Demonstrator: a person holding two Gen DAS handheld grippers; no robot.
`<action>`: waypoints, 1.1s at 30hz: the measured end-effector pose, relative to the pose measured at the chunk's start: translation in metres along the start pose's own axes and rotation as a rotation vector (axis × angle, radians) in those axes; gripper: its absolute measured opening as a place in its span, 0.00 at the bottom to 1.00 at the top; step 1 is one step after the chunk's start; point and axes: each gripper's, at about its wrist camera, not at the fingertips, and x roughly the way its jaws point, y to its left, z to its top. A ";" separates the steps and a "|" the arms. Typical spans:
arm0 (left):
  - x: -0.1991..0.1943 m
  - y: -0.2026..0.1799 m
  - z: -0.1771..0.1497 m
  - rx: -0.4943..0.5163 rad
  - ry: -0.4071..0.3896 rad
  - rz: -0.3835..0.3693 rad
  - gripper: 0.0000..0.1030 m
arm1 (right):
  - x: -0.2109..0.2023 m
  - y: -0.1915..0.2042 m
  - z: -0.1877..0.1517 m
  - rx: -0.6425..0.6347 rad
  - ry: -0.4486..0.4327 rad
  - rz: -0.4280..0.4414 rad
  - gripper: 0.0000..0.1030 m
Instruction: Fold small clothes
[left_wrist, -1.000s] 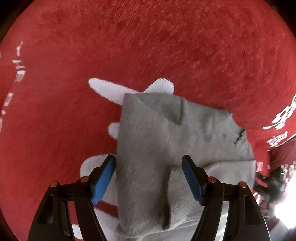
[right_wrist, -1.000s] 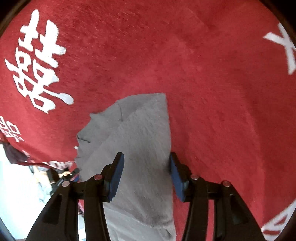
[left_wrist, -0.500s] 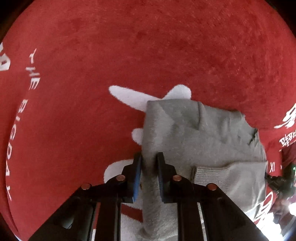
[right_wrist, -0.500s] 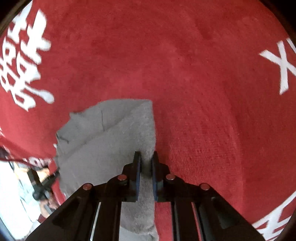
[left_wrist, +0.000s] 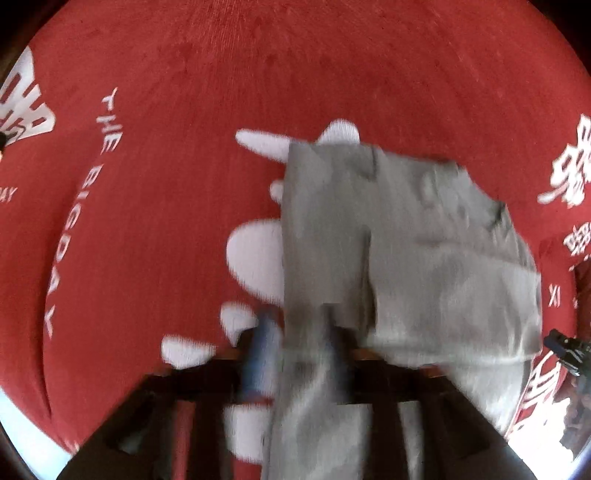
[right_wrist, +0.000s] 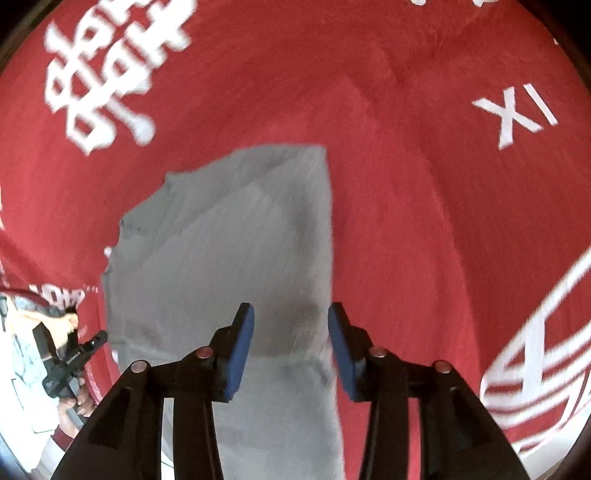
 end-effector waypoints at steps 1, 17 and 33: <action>-0.004 -0.002 -0.006 0.008 -0.004 0.015 0.85 | -0.001 0.004 -0.007 -0.006 0.006 0.000 0.45; -0.028 -0.065 -0.102 0.237 0.079 0.049 0.85 | 0.002 0.084 -0.121 -0.162 0.061 -0.023 0.72; -0.033 -0.062 -0.156 0.301 0.114 0.056 0.85 | -0.009 0.081 -0.189 -0.161 0.081 -0.071 0.78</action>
